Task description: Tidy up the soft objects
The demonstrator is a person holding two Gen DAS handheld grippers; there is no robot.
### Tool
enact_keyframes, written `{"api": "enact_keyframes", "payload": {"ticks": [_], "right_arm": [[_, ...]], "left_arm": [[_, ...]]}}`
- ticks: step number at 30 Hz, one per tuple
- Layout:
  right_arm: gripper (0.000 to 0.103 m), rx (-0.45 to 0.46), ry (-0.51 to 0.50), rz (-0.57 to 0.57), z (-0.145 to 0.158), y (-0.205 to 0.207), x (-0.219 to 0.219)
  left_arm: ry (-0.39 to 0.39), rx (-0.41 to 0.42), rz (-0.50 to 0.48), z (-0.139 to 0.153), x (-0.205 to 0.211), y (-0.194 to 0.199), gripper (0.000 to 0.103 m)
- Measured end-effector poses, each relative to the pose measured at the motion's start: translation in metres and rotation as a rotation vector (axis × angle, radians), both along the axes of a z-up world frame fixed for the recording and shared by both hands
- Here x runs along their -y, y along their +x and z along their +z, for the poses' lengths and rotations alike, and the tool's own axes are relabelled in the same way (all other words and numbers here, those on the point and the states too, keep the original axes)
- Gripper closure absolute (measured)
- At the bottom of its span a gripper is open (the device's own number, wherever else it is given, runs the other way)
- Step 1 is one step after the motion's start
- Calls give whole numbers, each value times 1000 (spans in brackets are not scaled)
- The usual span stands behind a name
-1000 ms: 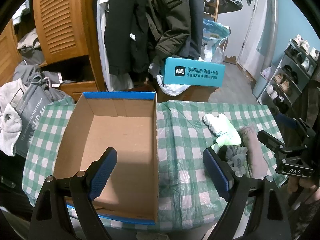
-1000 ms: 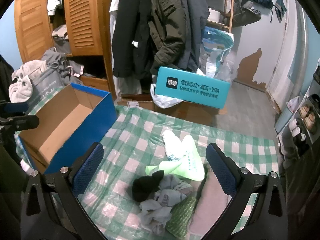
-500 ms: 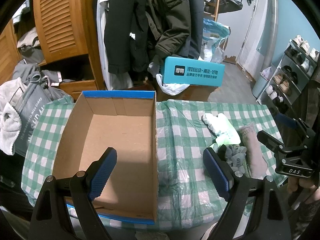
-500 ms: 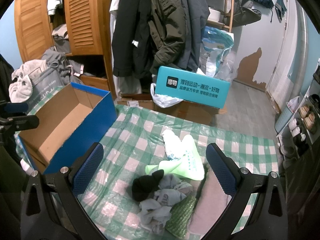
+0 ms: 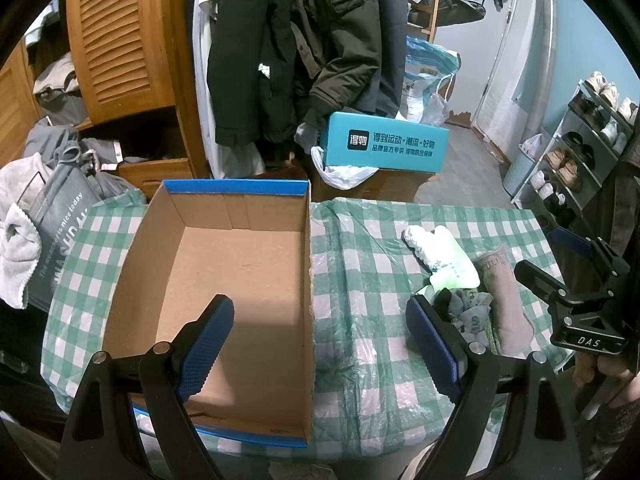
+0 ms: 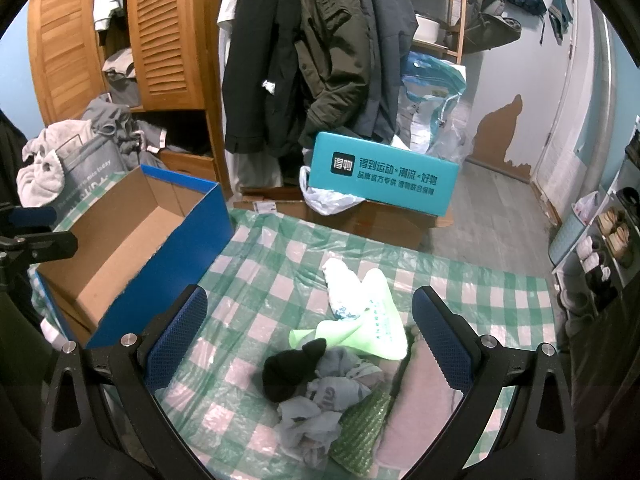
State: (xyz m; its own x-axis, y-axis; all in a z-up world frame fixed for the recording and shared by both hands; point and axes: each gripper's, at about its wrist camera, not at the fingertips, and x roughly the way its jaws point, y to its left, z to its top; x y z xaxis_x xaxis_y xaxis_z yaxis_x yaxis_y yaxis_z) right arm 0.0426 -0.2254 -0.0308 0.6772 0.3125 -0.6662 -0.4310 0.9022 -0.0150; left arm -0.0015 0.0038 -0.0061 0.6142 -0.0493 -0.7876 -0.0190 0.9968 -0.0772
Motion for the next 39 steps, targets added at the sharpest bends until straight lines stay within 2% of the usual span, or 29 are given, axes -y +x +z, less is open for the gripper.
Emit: {"api": "enact_keyframes", "payload": {"ticks": [39], "right_arm": [[2,-7,-1,-7,-7,-2,10]], "left_arm": [[8,-13,-8,-3,3,-2,14]]}}
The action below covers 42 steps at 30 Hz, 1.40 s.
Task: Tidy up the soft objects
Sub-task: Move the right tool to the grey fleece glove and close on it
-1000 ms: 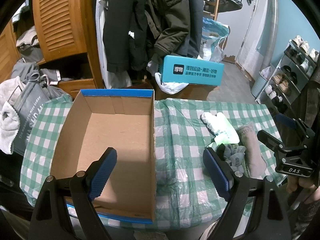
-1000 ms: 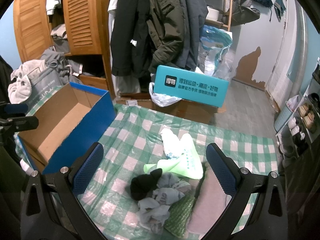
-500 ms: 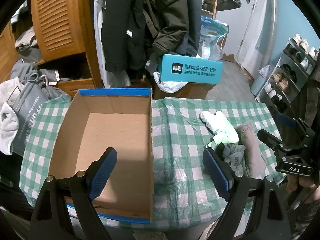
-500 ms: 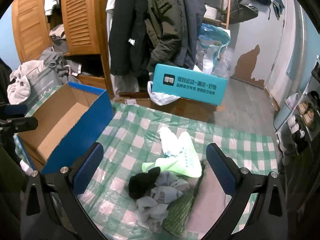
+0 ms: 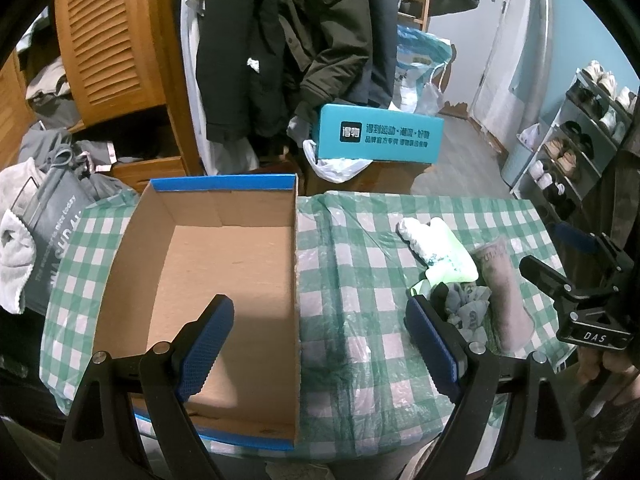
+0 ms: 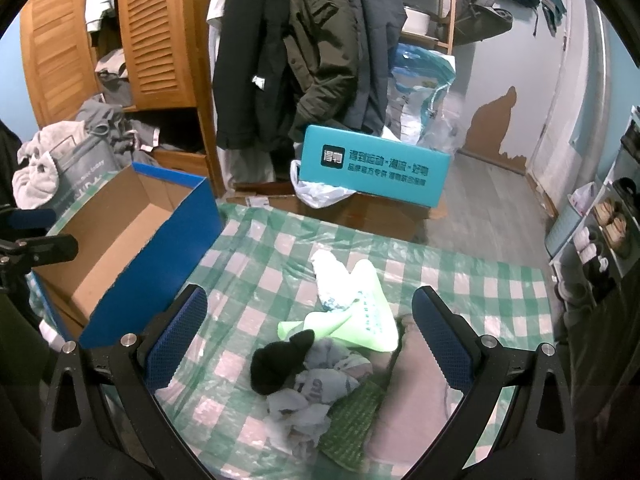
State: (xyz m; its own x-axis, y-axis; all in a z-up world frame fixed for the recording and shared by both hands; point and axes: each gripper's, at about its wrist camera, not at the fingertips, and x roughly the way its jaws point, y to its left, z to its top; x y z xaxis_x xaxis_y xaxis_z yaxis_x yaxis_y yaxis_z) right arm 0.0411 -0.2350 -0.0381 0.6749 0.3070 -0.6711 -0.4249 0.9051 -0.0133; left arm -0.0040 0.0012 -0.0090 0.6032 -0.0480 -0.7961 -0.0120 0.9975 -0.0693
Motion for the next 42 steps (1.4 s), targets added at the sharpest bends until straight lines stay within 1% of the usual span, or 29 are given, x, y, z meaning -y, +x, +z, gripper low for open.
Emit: {"api": "enact_keyframes", "payload": {"ticks": [6,8,13,16,20,22,27,31,37,42], "right_arm": [[2,-18,-16,-21,-8,1,11],[2,-28,-25,-38,-11,9,20],[2,-81,-31,-93,-20,21,40],[2,-104,-42,-127,-27,25,52],[2,-154,-46,-169,-40,34,67],[2,-175,-39,-180,-45,40,73],[2,-221,-45,-204,-57,47,86],[2,-236,-64,-205,-64,49,88],[2,-296,-84,-218,-84,55,96],[2,-346,-96,-240,-103,64,103]], "left_arm": [[2,-31,-7,-10,16,6,14],[-1,-46,-13,-13,19,12,14],[-10,-83,-43,-21,33,23,14],[-29,-115,-64,-28,43,31,14],[-22,-147,-94,-38,56,39,14],[-19,-163,-111,-41,60,45,14],[-46,-196,-141,-51,70,57,14],[-40,-218,-160,-63,81,66,14],[-38,-267,-160,-91,92,82,14],[-33,-285,-170,-107,101,88,14]]}}
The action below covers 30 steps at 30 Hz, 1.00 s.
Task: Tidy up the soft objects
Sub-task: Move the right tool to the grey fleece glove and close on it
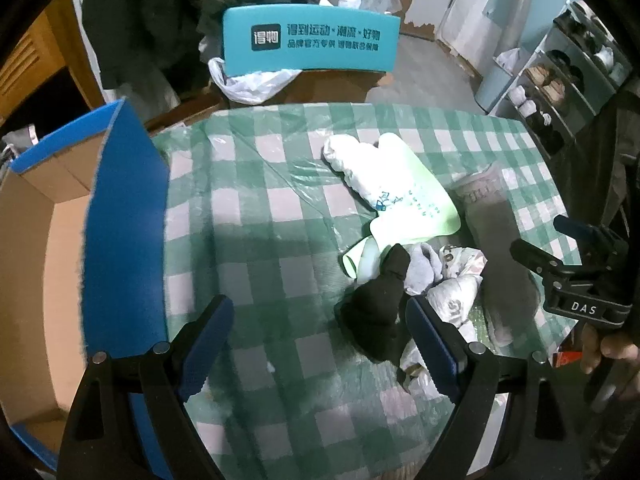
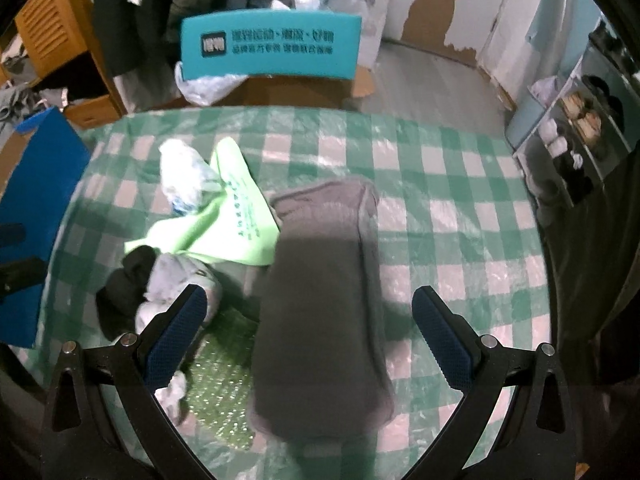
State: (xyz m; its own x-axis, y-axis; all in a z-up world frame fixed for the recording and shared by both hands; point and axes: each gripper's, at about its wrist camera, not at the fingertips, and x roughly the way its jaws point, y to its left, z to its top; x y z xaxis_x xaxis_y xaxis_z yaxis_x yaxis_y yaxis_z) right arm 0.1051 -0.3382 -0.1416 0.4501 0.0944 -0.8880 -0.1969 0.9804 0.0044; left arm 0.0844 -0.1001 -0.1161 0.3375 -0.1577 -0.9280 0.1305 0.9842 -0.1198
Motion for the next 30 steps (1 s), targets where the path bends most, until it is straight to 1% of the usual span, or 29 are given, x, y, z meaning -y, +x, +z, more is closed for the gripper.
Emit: {"api": "enact_keyframes", "payload": {"ticks": [5,8,12,16,21,27,28,29,30], "right_arm": [[2,-56,3,-18,-20,7,6],[2,-81,-13,-23,-31,10,8],[2,-102,-32,-34,-42,12,8],[2,-113,-52,-29,-52,13,7],[2,-148,-60,-34,-64,16,7],[11,-182,-49,-37,-71,17,9],[12,-185,-50,-35,-72,17,8],[13,-185,-54,-34,-73,17,8],[16,-184,-54,-33,-73,18,8]], "left_arm": [[-7,-28,-10,-17,5,7,14],[-9,-48,-12,-25,7,10,14],[-18,-81,-16,-35,13,11,14],[-12,-101,-48,-43,25,11,14],[-14,-130,-69,-55,34,13,14],[-24,-156,-81,-70,38,18,14],[-30,-158,-81,-72,39,20,15],[-40,-160,-83,-73,39,20,22],[-54,-167,-86,-75,38,21,27]]}}
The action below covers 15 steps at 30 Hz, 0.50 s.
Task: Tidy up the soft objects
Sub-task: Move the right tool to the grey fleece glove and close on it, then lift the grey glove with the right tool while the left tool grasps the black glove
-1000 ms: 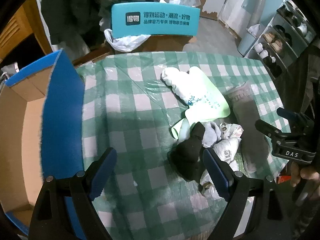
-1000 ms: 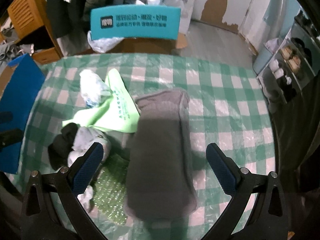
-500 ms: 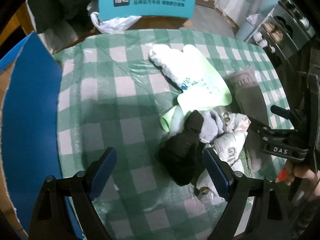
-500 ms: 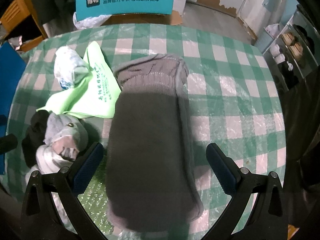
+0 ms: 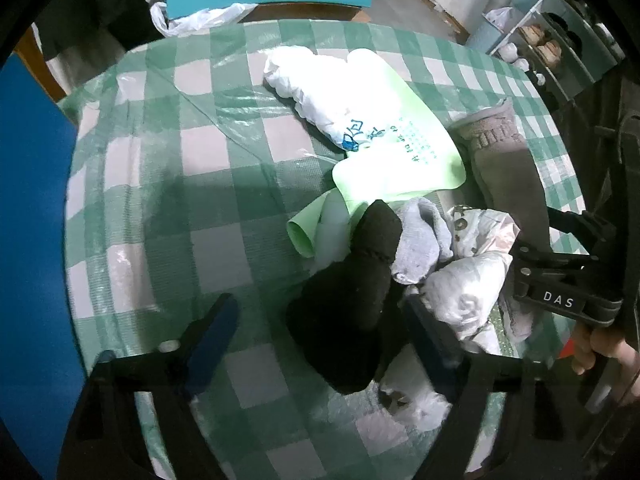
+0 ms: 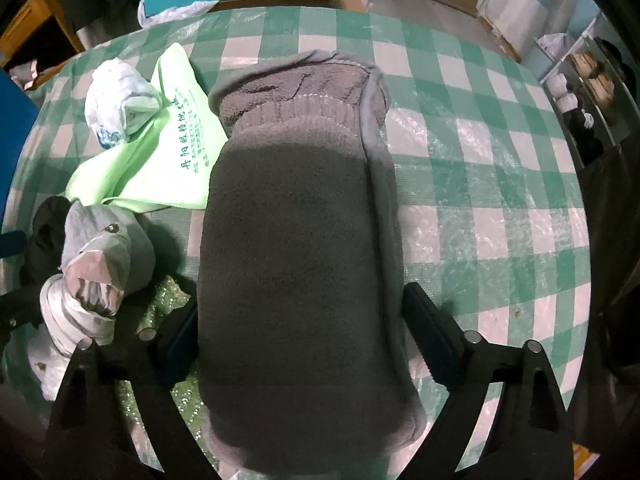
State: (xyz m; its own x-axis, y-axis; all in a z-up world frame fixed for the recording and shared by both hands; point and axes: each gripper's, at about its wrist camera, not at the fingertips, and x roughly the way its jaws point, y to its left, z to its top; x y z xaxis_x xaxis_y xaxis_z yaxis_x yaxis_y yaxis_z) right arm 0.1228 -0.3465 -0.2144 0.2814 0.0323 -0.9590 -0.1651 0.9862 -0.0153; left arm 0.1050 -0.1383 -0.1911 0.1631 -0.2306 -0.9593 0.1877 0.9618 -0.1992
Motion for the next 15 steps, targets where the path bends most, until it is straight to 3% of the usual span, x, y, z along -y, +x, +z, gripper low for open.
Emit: {"api": "enact_keyframes", "payload": {"ticks": [2,4,6,9,11,15], "right_arm": [[19,-3,8,-2,0,0,2],[25,-2,12,-9,1,1,5],[30,-2,34,-19,3,2,10],[46,5,58,-36,7,1,15],[54,8,69,-45,11,1,18],[66,18,96,-57,18,5,23]], "left_arm": [[-15,-13,-6,-2,0,0,42],[-21,-14,-18,-3,1,-1,50],[-17,-6,-31,-1,3,-2,52],[-21,16,-47,2,7,-3,56],[-23,25,-55,3,7,-4,65],[-57,32,-48,8,2,-6,66]]}}
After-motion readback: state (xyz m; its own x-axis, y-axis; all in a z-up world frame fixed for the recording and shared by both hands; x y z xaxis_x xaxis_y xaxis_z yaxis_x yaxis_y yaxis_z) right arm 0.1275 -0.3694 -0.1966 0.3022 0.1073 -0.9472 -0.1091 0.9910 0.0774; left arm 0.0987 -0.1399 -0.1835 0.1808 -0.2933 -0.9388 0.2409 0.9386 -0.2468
